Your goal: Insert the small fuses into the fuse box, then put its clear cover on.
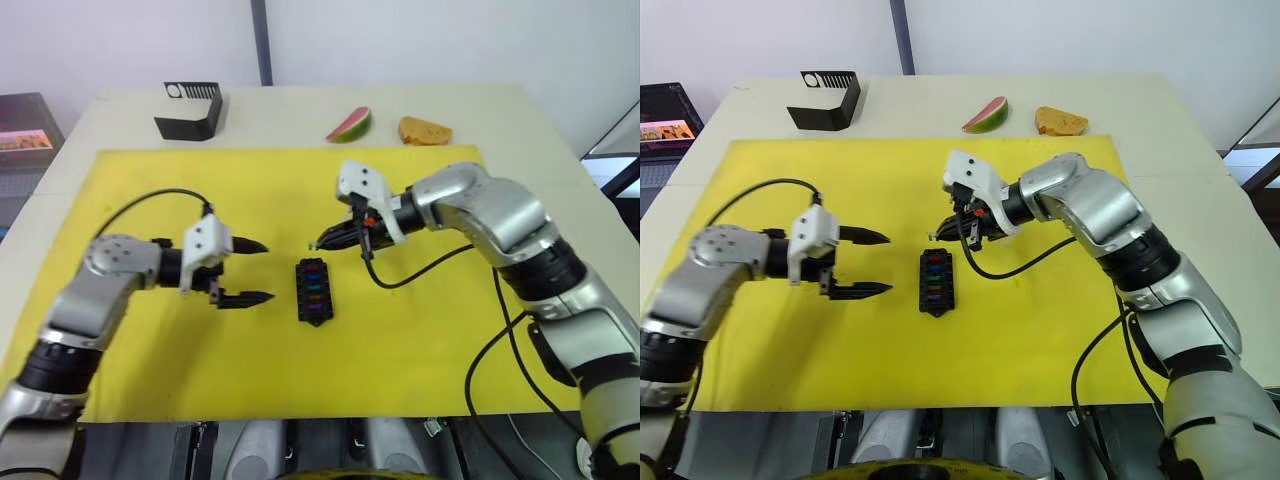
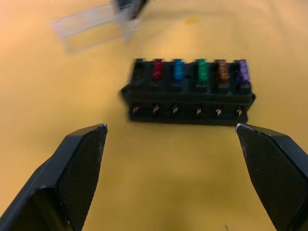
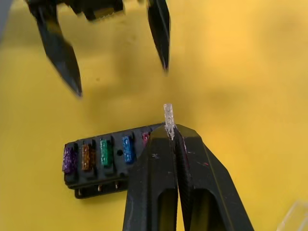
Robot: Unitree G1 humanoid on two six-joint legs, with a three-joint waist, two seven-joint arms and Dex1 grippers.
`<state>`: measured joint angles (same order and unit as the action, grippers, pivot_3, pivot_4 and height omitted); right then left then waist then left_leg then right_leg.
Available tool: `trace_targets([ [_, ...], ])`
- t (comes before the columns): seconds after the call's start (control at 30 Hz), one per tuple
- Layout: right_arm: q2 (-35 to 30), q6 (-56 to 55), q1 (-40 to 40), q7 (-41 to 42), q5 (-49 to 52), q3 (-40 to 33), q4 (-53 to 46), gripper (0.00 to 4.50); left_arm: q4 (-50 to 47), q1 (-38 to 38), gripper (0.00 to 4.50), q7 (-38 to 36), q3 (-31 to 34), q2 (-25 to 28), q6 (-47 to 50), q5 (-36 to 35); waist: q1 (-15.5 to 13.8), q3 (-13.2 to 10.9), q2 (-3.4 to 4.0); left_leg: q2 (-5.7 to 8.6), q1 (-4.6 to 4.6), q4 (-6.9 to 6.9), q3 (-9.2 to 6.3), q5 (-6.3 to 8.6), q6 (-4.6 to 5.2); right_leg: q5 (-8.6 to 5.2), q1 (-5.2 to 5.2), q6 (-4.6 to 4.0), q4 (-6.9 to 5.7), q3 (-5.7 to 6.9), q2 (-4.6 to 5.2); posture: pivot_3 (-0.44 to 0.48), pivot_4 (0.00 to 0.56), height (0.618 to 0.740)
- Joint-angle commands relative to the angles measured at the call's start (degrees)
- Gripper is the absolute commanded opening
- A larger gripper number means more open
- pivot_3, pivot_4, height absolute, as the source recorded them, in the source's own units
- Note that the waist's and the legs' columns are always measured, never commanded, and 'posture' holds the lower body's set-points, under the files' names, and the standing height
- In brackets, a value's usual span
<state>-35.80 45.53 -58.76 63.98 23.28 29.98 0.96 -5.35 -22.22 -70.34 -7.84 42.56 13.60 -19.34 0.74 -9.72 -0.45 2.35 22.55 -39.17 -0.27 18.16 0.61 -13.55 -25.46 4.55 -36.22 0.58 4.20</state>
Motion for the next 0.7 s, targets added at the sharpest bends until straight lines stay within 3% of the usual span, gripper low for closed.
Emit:
trace_targets([
  [0.03, 0.89, -2.74, -1.78, 2.61, -2.70, -0.40, 0.67, 0.00, -0.82, -0.79, 4.47, 0.17, 0.94, -0.44, -3.32, 0.66, 0.00, 0.00, 0.00, 0.00, 0.00, 0.00, -0.01, 0.00, 0.00, 0.00, 0.00, 0.00, 0.00, 0.01, 0.00, 0.000, 0.150, 0.740],
  [0.7, 3.37, -5.32, 0.87, 5.89, -9.57, -0.69, 1.85, 0.00, 0.02, -0.15, 4.47, 0.27, 1.22, -2.02, -4.24, 0.63, 0.01, 0.00, 0.00, 0.00, -0.03, -0.01, -0.02, -0.02, -0.03, 0.00, 0.00, 0.00, -0.07, 0.02, -0.01, 0.000, 0.150, 0.740],
])
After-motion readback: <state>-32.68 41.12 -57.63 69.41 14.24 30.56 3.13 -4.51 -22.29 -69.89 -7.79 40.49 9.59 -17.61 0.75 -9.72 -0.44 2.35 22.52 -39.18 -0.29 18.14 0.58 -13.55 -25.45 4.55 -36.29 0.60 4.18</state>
